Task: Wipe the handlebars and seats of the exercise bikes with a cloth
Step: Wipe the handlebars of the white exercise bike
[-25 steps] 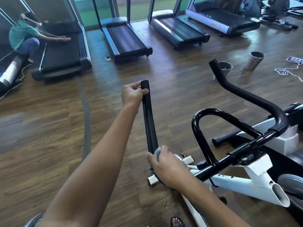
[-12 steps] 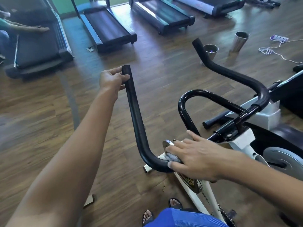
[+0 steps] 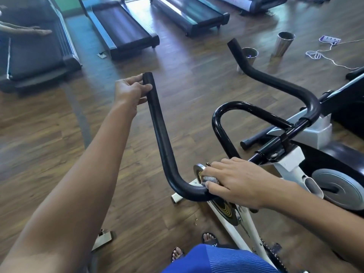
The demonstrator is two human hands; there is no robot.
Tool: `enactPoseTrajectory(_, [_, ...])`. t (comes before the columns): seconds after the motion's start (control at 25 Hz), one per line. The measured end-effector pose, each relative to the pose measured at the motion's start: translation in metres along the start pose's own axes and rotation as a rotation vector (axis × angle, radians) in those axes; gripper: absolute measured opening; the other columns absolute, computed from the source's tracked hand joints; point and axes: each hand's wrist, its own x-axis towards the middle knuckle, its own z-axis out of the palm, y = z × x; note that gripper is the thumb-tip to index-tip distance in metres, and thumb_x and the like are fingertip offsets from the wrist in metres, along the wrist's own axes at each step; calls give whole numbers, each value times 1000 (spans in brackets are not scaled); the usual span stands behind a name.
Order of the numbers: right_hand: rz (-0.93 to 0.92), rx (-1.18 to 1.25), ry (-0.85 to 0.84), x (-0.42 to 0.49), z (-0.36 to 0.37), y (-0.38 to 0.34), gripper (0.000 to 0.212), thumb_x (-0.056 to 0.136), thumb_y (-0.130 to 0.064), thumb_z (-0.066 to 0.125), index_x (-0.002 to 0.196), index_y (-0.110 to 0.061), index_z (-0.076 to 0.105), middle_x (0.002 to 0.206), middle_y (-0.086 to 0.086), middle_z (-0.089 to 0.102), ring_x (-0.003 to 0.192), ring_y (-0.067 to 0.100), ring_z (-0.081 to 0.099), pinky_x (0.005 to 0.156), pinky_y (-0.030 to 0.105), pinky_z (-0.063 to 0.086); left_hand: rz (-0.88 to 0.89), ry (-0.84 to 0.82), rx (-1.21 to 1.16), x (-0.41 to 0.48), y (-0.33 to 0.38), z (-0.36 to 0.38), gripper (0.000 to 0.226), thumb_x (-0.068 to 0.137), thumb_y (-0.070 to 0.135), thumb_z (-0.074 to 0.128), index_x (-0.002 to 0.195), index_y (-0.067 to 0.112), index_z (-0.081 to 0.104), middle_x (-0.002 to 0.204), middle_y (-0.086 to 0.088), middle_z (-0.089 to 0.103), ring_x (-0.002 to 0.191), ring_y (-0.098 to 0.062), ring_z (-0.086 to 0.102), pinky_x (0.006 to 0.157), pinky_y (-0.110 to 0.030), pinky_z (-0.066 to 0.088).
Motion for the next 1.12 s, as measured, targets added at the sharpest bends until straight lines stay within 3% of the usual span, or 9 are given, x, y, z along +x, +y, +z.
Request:
enactPoseTrajectory(0.16, [12,148,12,12,-8,-1,27,103,-37,36,98,-20,57,92,-4,58,86,20,55,80,40,47,64,55,79,-5,-8,-1,42,86,3,70,127,12,65,104,-1,73,92,-18,71,84,-32,57])
enactPoseTrajectory(0.28, [353,1101,99,33,-26,-7,39,101,-37,44,96,-3,63,90,17,65,82,26,58,74,36,47,265,235,272,-33,-32,-3,32,90,15,67,122,14,65,107,-3,68,96,-15,64,93,-35,55])
enactPoseTrajectory(0.36, [488,1652,79,47,-33,-9,59,98,-48,51,107,10,63,97,25,62,88,33,59,88,42,53,339,259,229,-64,-46,-4,20,93,21,66,111,13,71,98,0,71,86,-7,63,87,-33,55])
enactPoseTrajectory(0.48, [431,2071,94,70,-42,-22,27,93,-28,66,101,-3,63,95,18,62,92,31,62,106,53,47,281,52,26,-110,-59,1,23,94,32,66,101,12,74,87,2,72,77,-3,64,79,-25,54])
enactPoseTrajectory(0.56, [434,2042,204,88,-48,-33,4,91,-6,62,91,-8,59,83,12,60,81,26,61,101,53,47,180,-48,-106,-118,-61,2,35,89,45,67,99,12,75,91,-2,73,85,-8,66,87,-29,53])
enactPoseTrajectory(0.72, [418,1843,229,119,-62,-44,16,88,0,61,104,-3,63,88,14,65,78,25,65,71,43,59,3,-283,-346,-105,-51,-17,57,85,54,64,111,4,72,112,-18,70,104,-27,65,98,-44,48])
enactPoseTrajectory(0.88, [323,1690,272,139,-73,-56,26,84,1,72,103,-6,55,86,12,62,65,13,64,53,24,52,-90,-509,-431,-97,-43,-40,38,89,30,62,115,5,72,113,-19,68,100,-28,66,90,-40,52])
enactPoseTrajectory(1.04, [257,865,380,164,-65,-44,37,74,-37,83,101,-23,60,109,2,51,103,16,50,84,30,47,-120,-282,-436,-79,-51,-47,33,90,17,52,114,1,66,108,-21,66,90,-28,67,80,-42,53])
enactPoseTrajectory(1.12, [231,857,429,175,-76,-29,38,83,-41,77,113,-24,62,115,2,53,102,14,51,86,28,44,-32,1,-397,-63,-49,-52,23,84,18,53,95,7,70,95,-21,67,84,-35,66,72,-41,53])
